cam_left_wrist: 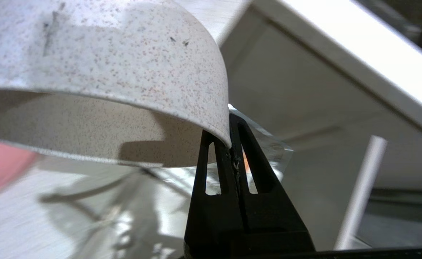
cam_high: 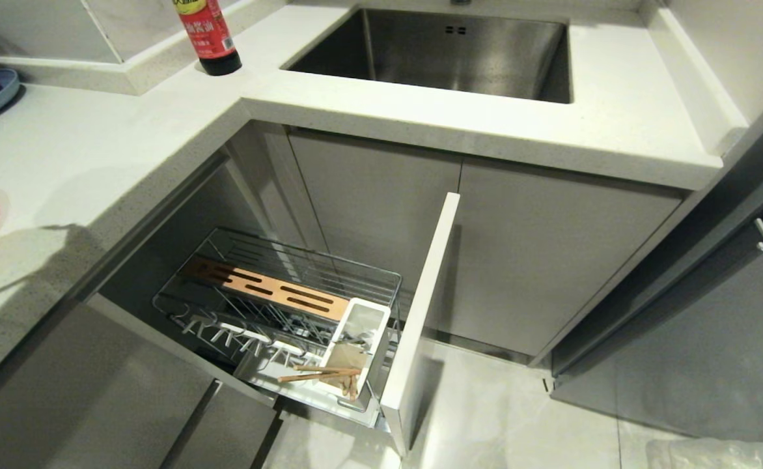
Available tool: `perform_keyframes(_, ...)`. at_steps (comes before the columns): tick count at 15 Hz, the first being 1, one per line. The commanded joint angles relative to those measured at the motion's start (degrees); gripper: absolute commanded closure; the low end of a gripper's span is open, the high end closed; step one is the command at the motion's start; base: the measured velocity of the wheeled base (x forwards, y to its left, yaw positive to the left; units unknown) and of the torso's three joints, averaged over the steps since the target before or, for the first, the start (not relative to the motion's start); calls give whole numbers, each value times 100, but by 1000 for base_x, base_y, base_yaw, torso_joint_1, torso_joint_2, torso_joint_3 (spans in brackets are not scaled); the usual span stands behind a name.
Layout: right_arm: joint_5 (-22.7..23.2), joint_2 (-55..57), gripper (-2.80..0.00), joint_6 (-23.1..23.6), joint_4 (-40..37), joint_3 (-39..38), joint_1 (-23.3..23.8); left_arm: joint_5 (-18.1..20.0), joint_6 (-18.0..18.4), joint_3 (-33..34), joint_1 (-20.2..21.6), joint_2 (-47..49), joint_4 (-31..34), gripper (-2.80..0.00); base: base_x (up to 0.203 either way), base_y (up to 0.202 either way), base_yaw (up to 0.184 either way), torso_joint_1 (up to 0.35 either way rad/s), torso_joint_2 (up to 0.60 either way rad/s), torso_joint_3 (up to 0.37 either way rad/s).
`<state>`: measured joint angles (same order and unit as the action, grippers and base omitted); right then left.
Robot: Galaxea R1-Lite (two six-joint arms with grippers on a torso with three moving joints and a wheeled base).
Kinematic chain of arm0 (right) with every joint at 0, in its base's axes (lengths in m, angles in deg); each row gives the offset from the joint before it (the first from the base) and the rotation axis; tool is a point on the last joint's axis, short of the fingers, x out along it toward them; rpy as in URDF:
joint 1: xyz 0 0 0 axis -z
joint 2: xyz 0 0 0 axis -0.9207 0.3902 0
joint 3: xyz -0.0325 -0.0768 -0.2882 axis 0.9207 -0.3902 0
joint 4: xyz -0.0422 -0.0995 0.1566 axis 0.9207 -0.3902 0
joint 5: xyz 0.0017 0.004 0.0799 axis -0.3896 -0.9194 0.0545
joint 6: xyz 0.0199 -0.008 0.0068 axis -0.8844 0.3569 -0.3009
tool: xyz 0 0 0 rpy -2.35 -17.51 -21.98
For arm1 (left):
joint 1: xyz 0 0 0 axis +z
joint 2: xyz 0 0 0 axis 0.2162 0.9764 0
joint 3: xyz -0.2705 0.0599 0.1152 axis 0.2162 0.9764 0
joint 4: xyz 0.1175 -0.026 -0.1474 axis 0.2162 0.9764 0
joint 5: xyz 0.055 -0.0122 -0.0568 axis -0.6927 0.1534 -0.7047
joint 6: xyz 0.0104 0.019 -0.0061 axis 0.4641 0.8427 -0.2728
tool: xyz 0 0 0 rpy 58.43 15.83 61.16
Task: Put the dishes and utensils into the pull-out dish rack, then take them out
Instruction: Take the bowl out of the cupboard
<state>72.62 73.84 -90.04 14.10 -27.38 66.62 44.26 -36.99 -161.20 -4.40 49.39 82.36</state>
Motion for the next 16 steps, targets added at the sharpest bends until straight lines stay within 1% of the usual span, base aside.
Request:
perform_keyframes(1,2,2,0,0,0,0,-2,-22,136,-173,622,-111,222,0,0,0,0,0,0,0)
perform_keyframes(5,2,2,0,0,0,0,-2,0,557,-218,2035,-210,688,0,0,0,0,0,0,0)
perform_keyframes(6,2,2,0,0,0,0,-2,89,649,-221,2411,-201,870,0,0,0,0,0,0,0)
perform_keyframes(9,2,0,0,0,0,0,-2,724,1034,-224,3557,-49,1294,0,0,0,0,0,0,0)
perform_keyframes(11,2,-2,0,0,0,4,-1,1156,1202,-224,4098,303,1411,0,0,0,0,0,0,0)
perform_keyframes(12,2,-2,0,0,0,7,-2,1362,1294,-224,4256,503,1434,0,0,0,0,0,0,0)
perform_keyframes(13,2,2,0,0,0,0,-2,1473,1348,-228,4334,678,1445,0,0,0,0,0,0,0)
perform_keyframes(16,2,2,0,0,0,0,-2,1530,1373,-241,4398,1099,1416,0,0,0,0,0,0,0)
